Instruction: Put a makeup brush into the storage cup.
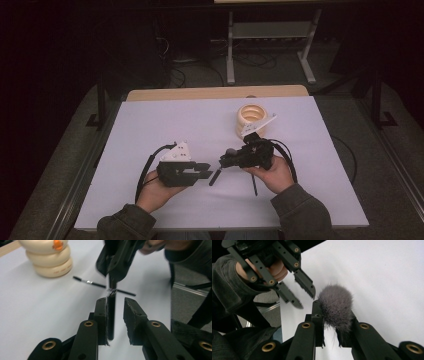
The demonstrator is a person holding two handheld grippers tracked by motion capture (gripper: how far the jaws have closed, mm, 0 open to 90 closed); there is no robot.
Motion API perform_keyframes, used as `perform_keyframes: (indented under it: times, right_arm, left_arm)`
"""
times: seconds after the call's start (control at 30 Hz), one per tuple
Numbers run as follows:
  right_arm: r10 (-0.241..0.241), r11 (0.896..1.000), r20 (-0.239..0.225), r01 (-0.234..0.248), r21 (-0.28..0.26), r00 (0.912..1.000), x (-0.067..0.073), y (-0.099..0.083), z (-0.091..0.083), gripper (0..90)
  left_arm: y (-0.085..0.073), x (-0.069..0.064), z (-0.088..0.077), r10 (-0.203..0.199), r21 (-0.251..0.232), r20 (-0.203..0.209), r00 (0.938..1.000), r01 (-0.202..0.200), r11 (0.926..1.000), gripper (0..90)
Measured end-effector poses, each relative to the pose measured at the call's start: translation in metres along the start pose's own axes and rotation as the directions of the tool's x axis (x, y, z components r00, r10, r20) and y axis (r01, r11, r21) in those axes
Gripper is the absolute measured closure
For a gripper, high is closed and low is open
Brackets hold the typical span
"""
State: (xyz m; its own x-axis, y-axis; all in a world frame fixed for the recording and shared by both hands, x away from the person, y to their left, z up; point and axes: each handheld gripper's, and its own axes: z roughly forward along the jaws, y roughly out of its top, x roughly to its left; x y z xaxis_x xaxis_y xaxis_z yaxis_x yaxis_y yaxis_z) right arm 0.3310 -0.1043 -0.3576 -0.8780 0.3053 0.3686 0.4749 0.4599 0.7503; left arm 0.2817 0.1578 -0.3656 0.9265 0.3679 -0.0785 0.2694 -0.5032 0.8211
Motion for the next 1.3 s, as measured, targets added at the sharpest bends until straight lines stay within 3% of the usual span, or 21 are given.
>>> perform_keyframes:
  times: [0.5,0.53,0.63,1.3]
  right_arm:
    - [-0.004,1.000,0.077,0.004,0.012,0.9971,-0.005,0.013,-0.022,77.3]
    - [-0.006,1.000,0.079,0.005,0.013,0.9969,-0.005,0.014,-0.024,77.3]
    - [-0.005,1.000,0.095,0.004,0.012,0.9955,-0.007,0.019,-0.030,77.2]
    - [-0.013,1.000,0.182,0.011,0.010,0.9832,-0.015,0.051,-0.062,77.2]
  left_arm:
    - [-0.028,0.004,-0.008,-0.038,0.005,-0.043,0.9983,0.039,0.9992,71.8]
    - [-0.030,0.005,-0.008,-0.026,0.004,-0.047,0.9986,0.027,0.9996,71.7]
    - [-0.033,0.004,-0.009,-0.042,-0.002,-0.053,0.9977,0.042,0.9991,71.1]
    - [-0.047,0.002,-0.017,-0.041,0.022,-0.099,0.9943,0.044,0.9988,67.5]
